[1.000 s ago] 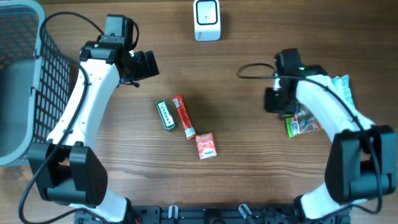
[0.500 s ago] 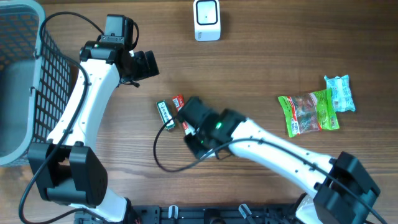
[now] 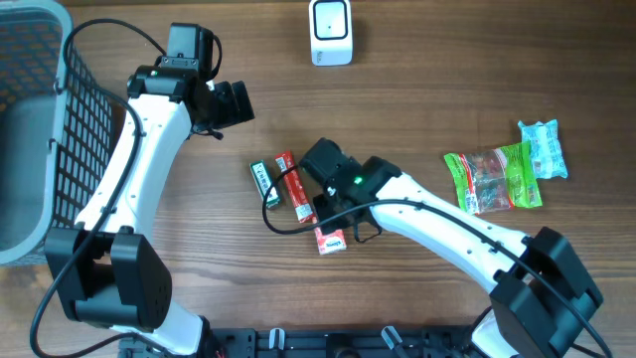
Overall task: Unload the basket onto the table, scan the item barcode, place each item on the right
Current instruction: 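Move the right gripper left over the small red tissue pack, then lower the right gripper and grasp the red tissue pack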
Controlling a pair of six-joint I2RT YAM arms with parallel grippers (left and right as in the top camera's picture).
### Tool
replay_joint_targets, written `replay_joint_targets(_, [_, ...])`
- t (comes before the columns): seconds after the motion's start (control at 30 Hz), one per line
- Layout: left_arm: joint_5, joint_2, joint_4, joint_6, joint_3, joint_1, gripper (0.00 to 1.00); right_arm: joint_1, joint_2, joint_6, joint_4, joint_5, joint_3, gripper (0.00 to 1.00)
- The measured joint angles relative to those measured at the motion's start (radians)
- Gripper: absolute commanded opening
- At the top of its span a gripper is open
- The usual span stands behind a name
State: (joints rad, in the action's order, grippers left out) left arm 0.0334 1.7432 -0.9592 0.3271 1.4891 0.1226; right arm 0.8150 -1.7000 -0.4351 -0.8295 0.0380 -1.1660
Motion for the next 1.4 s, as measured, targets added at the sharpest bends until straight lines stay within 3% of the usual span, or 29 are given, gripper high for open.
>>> replay_joint_targets(0.2, [0.0, 0.0, 0.0, 0.0, 0.0, 0.0, 1.0, 0.023, 0.0, -0.009, 0.029, 0.03, 0.027, 0.79])
replay_joint_targets(0.4, [0.0, 0.0, 0.0, 0.0, 0.0, 0.0, 1.0, 0.023, -0.002, 0.037, 0.152, 0.051, 0.153, 0.82])
replay_joint_targets(0.73, [0.0, 0.0, 0.0, 0.0, 0.0, 0.0, 1.0, 0.074, -0.002, 0.081, 0.18, -0.014, 0.158, 0.83])
replay_joint_targets(0.83, [0.0, 0.0, 0.0, 0.0, 0.0, 0.0, 1.0, 0.081, -0.002, 0.081, 0.185, -0.032, 0.158, 0.83])
replay_joint_targets(0.97, [0.0, 0.0, 0.0, 0.0, 0.0, 0.0, 1.0, 0.081, -0.002, 0.076, 0.208, -0.047, 0.17, 0.7])
replay_joint_targets(1.4, [0.0, 0.0, 0.0, 0.0, 0.0, 0.0, 1.0, 0.042, -0.002, 0.073, 0.24, -0.217, 0.224, 0.72])
